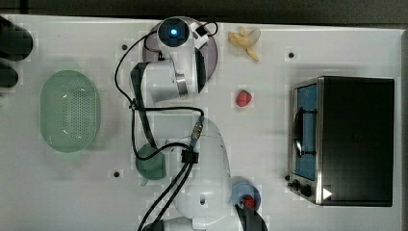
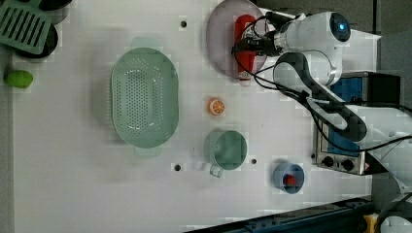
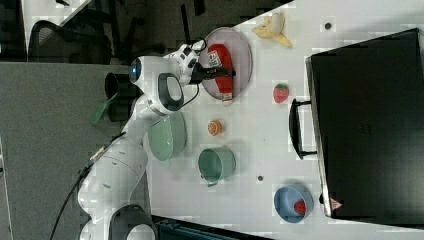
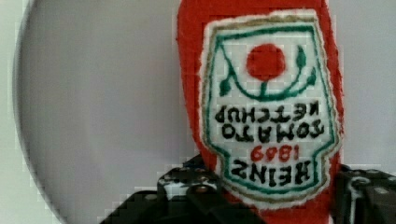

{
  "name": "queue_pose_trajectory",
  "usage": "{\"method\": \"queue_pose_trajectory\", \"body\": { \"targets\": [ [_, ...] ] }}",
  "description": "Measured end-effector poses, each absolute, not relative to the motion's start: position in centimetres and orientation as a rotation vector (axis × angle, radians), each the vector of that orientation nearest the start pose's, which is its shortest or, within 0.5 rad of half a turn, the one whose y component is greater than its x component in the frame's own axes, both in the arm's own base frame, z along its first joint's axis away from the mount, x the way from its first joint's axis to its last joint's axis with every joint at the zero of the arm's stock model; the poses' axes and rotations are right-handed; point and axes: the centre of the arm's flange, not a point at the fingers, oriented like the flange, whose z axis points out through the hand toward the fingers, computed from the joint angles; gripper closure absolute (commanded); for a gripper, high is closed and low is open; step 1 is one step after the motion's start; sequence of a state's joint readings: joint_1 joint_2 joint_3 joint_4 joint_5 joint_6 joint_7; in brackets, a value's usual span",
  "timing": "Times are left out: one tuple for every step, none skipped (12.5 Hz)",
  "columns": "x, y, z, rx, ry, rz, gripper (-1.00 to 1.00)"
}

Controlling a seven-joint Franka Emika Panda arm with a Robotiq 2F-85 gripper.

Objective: Pick ketchup from plate and place it on table.

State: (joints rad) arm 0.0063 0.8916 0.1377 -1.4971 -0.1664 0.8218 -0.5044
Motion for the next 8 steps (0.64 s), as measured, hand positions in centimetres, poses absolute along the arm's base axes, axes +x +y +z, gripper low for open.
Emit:
{"method": "queue_pose_trajectory", "body": {
  "targets": [
    [70.5, 8.4, 14.1, -3.146, 0.112, -0.023, -0.19],
    [70.5, 8.2, 14.2, -3.145, 0.118, -0.023, -0.19],
    [70.6, 8.0, 14.7, -3.148, 0.119, -0.03, -0.19],
    [70.8, 7.8, 15.5, -3.15, 0.123, -0.041, -0.19],
    [70.9, 7.4, 16.6, -3.162, 0.127, -0.026, -0.19],
    [70.8, 7.1, 18.2, -3.174, 0.133, 0.019, -0.19],
    [70.8, 6.8, 20.1, -3.18, 0.144, 0.051, -0.19],
    [70.9, 6.5, 22.4, -3.191, 0.151, 0.055, -0.19]
  ]
}}
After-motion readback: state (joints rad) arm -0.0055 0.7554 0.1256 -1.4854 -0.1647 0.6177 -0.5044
